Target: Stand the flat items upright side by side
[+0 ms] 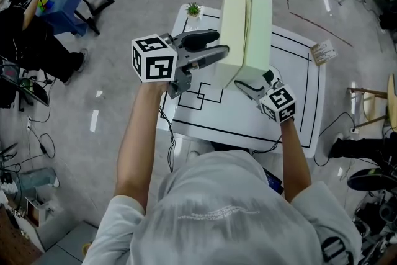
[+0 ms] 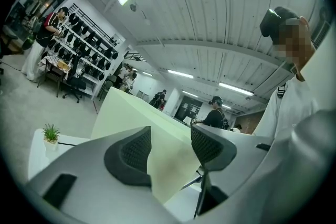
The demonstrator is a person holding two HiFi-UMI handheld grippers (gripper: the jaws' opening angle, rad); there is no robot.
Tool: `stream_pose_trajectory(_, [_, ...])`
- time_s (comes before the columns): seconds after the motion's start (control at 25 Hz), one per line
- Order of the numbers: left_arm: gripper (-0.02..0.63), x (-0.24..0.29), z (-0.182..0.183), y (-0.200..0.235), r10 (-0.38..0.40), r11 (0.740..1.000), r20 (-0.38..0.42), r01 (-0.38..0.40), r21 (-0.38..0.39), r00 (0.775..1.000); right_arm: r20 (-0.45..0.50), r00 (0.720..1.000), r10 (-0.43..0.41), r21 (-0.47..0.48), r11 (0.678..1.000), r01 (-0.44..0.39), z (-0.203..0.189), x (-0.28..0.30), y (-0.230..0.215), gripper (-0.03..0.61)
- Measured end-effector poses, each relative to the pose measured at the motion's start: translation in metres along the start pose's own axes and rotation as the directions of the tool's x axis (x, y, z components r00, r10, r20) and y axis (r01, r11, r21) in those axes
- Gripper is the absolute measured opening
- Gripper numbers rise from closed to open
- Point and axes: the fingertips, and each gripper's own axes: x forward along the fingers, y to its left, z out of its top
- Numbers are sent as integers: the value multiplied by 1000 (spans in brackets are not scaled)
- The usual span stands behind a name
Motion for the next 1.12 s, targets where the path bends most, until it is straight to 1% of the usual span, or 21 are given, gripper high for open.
stream_pose_trajectory(0.08, [250,-1,1,0,4,1000,5,-4,0,1000,0,1000,2,6,1000,-2,1,1,3,422])
stream_pose_trajectory(0.2, [250,-1,1,-2,14,1000,4,-14,27,1000,4,1000,2,43,999,-3,2,3,6,422])
stream_pose_trajectory(0.32, [250,-1,1,-6,43,994,18,-44,101,999,37,999,16,100,995,-20,7,-11,5,423])
stream_pose_trajectory(0.4, [250,-6,3,-7,75,982,43,-81,172,996,77,997,7,136,991,-17,14,-27,1,423])
stream_pose_trajectory(0.52, [250,-15,1,-11,114,956,70,-128,262,991,132,991,-34,199,980,7,23,-50,-7,422])
stream_pose_trajectory(0.68, [250,-31,-6,-27,170,926,101,-194,325,980,207,973,-106,302,952,39,36,-90,-16,422])
stream_pose_trajectory(0.8, [248,-49,-12,-34,250,894,138,-283,348,958,233,956,-178,309,946,101,49,-118,-15,422])
stream_pose_trajectory(0.88, [233,-59,-18,-40,305,863,154,-341,372,940,231,947,-223,286,946,152,56,-133,-10,409])
stream_pose_trajectory(1.0, [198,-73,-34,-51,386,807,155,-414,420,910,208,936,-285,275,935,224,58,-155,-1,295])
stream_pose_trajectory(1.08, [164,-82,-44,-58,438,769,152,-457,447,886,198,920,-338,279,919,278,59,-169,3,215])
stream_pose_trajectory(1.12, [134,-86,-48,-62,460,750,153,-475,460,874,188,910,-370,272,910,313,60,-176,5,176])
